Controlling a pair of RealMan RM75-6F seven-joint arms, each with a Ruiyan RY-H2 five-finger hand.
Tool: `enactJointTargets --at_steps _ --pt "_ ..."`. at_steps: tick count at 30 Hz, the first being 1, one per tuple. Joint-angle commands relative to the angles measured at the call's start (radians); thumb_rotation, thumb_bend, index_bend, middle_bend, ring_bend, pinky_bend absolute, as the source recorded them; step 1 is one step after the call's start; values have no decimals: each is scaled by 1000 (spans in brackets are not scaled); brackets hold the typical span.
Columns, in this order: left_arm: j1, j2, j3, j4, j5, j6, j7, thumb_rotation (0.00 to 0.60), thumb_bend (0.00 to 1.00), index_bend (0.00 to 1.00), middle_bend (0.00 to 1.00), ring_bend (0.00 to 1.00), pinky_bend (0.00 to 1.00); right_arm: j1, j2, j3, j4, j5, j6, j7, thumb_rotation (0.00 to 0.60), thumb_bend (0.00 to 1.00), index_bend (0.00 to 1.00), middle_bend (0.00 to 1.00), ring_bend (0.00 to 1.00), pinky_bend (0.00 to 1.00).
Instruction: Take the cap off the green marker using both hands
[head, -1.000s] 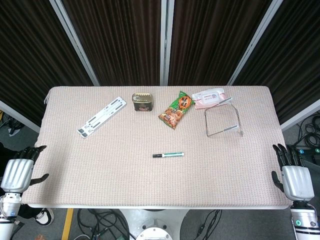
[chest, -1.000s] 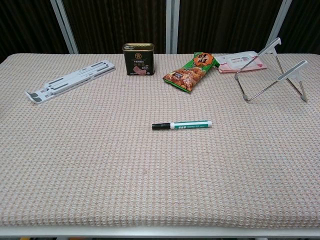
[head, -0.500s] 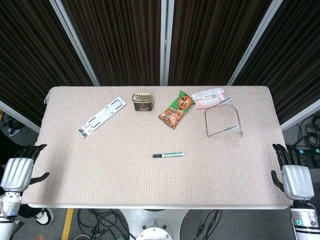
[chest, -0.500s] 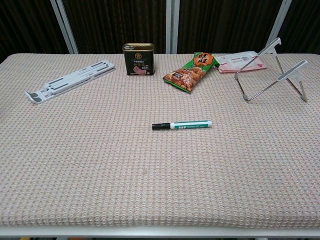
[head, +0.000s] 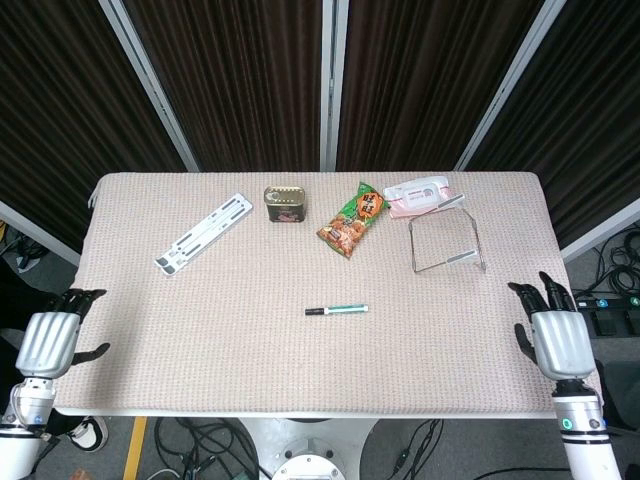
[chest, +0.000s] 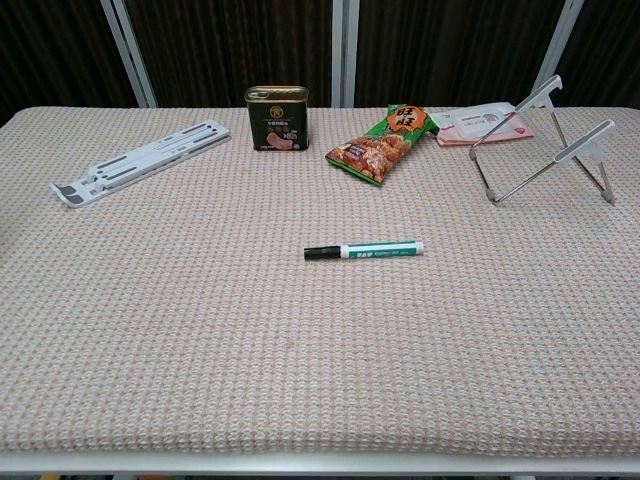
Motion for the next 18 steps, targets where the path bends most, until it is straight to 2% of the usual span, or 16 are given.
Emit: enactJointTargets --at_steps 1,4,9,14,18 --pt "-10 -5 0 -32 -6 -16 16 600 0 233 279 210 336 102 -35 48 -83 83 -118 -145 600 305 325 316 160 213" --pt "-18 -7 1 -54 -4 -25 33 600 0 234 279 210 336 175 -87 77 -94 160 -196 -228 600 306 327 380 252 312" --pt "-33 -8 -4 -86 -12 -46 37 600 0 239 279 209 336 294 -193 109 -67 297 -286 -370 600 308 329 396 375 500" --pt "-44 1 0 -102 -12 -62 56 600 0 247 279 209 335 380 -283 114 -24 393 -321 -464 600 311 329 392 519 655" --pt "-46 5 4 -108 -21 -72 60 600 0 251 279 209 336 438 -350 103 17 468 -329 -541 600 312 332 392 591 718"
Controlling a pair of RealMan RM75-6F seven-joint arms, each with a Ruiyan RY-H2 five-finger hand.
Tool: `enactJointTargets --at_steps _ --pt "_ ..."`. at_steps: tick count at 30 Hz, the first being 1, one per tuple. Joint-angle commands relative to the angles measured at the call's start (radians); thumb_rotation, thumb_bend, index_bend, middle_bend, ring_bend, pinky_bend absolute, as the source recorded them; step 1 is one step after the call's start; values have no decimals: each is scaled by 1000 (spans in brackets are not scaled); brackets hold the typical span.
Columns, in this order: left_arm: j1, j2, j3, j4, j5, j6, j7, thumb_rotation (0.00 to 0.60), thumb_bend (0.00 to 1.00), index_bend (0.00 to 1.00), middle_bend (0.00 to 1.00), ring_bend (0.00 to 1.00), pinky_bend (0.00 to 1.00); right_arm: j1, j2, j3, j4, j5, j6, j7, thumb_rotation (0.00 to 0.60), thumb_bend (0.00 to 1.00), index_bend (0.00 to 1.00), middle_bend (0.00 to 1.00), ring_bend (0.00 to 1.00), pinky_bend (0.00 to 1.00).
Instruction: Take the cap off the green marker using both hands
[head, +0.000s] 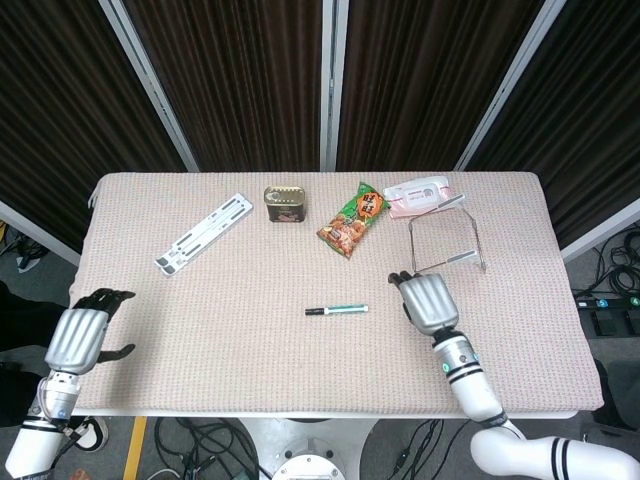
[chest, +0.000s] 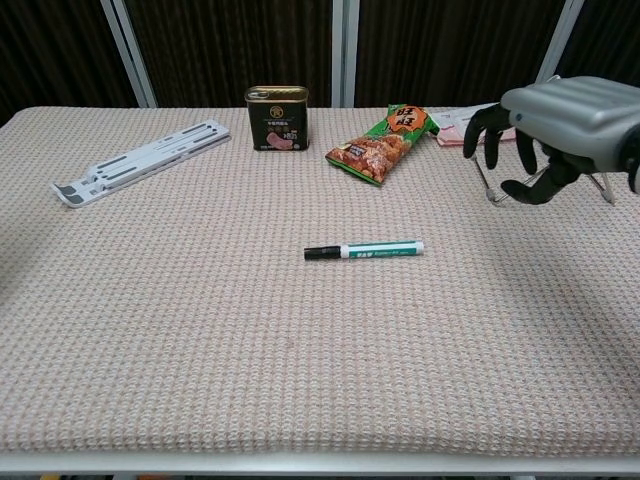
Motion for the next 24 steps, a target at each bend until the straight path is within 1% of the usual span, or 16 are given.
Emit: enactJointTargets --at_steps 1,6,9,17,24 --pt "-1 1 3 -2 -8 -6 1 600 0 253 279 209 336 49 -59 -7 41 68 -12 -66 600 312 335 392 603 727" --pt "-1 -4 13 7 -24 -26 -4 600 0 269 279 209 336 101 -127 -12 81 180 4 -133 600 311 368 412 657 759" --pt "-6 -9 14 11 -30 -37 -7 600 0 273 279 209 336 126 -164 -16 109 221 7 -144 600 311 383 421 671 761" --pt "-17 -12 12 9 -39 -50 -2 600 0 279 279 209 336 184 -244 -30 193 224 4 -133 600 311 402 430 667 762" --pt "-16 -12 16 11 -40 -47 -10 600 0 284 279 209 336 224 -288 -42 265 239 -37 -106 600 309 407 434 665 761"
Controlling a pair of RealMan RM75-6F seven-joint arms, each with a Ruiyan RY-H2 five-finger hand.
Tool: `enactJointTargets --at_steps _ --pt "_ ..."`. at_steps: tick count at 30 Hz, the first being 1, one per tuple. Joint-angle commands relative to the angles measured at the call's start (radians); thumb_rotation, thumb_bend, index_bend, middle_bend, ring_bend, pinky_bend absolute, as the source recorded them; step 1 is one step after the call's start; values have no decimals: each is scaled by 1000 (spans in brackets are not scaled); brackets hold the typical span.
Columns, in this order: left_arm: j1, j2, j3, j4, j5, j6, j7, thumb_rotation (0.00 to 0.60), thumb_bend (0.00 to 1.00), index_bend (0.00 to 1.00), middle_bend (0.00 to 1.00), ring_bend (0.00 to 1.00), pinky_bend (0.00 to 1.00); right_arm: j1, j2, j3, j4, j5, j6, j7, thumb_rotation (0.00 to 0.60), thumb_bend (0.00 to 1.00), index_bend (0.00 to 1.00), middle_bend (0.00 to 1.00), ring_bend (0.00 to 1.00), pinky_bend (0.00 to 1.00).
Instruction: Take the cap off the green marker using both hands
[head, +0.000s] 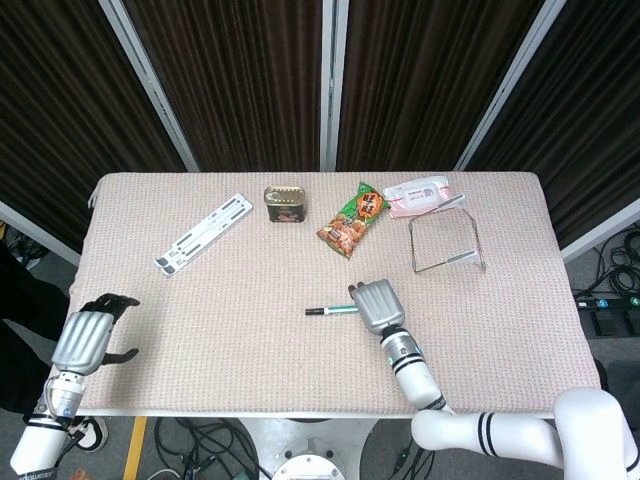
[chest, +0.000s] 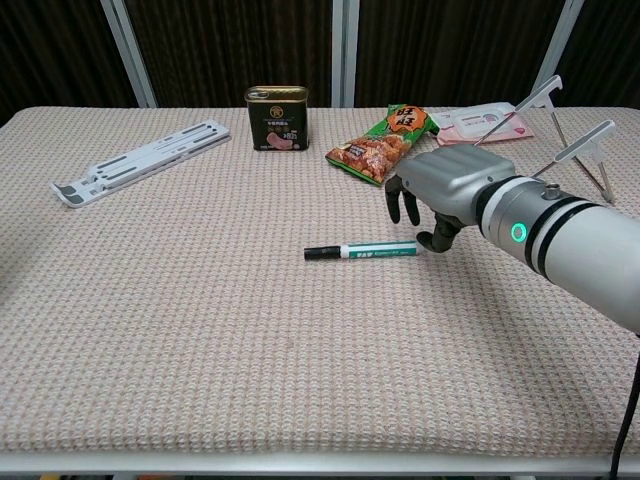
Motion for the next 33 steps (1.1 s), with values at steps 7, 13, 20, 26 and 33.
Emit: enactJointTargets --at_steps 7,13,20,26,33 --pt "3 -1 7 9 0 1 -10 600 0 288 279 209 335 32 -54 -24 88 -13 -31 50 600 291 414 437 663 761" --pt "2 -8 10 19 0 -1 -18 600 0 289 279 209 336 43 -78 -33 120 -8 -30 56 600 290 415 437 663 761" --pt "3 -16 14 32 1 -2 -25 600 0 289 279 209 336 48 -101 -39 153 -8 -14 61 600 293 415 438 663 761" --pt "2 -22 17 41 3 -4 -20 600 0 289 279 209 336 53 -119 -41 176 -4 -11 58 600 298 414 446 663 761" --pt "3 -24 17 47 -2 -3 -24 600 0 290 279 209 336 57 -138 -39 200 -7 1 53 600 299 414 466 663 761"
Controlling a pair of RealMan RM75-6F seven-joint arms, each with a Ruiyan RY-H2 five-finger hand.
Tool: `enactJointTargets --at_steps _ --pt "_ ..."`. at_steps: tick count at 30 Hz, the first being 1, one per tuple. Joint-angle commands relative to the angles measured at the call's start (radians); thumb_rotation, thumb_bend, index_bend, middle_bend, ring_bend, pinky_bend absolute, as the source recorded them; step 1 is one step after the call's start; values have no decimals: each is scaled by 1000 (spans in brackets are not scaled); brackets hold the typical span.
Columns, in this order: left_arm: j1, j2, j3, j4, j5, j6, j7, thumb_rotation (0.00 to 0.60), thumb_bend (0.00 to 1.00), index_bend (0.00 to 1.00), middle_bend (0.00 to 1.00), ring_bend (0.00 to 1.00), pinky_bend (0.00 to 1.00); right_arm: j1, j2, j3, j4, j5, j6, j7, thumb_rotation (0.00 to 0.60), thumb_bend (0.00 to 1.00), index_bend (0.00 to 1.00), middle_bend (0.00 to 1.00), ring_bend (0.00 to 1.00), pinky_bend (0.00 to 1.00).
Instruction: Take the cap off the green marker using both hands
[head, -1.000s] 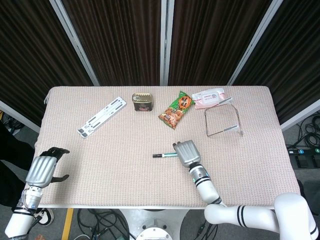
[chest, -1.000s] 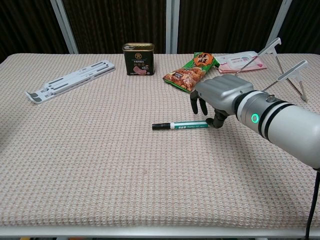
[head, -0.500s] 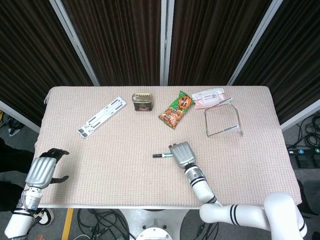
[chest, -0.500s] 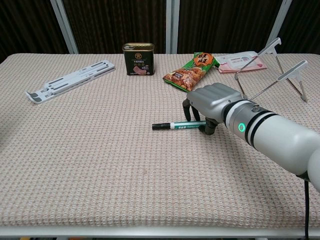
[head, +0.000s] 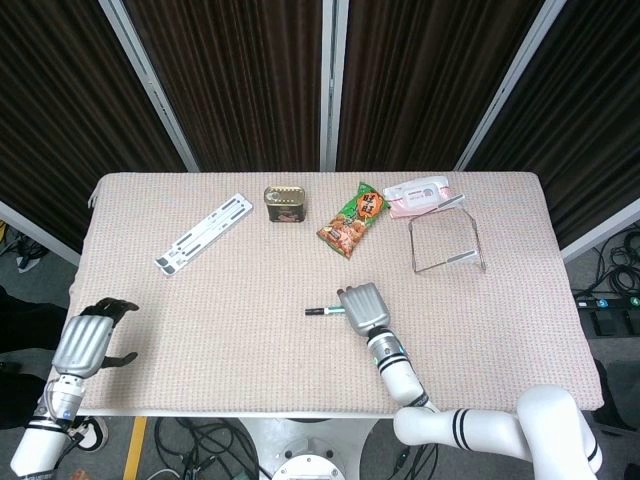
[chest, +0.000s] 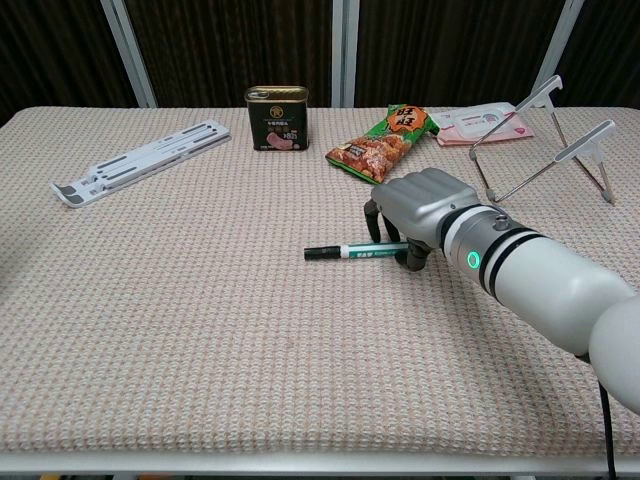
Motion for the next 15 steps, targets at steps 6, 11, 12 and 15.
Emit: enactJointTargets --at_steps 6,11,12,15 --pt "0 -6 2 8 -4 -4 -2 600 0 291 279 209 336 -1 -13 -2 17 -6 12 -5 600 308 434 502 666 762" --pt "-1 -10 1 11 -5 -6 -4 600 0 291 279 209 336 -4 -16 -3 22 -8 17 -7 600 325 469 531 669 762" --pt "-1 -10 1 12 -7 -7 -3 600 0 291 279 209 336 -5 -16 -4 23 -10 19 -7 600 327 478 540 669 762" --pt "-3 -12 -1 11 -11 -11 -4 600 0 291 279 209 336 -9 -16 -2 27 -21 25 2 600 327 511 565 670 762"
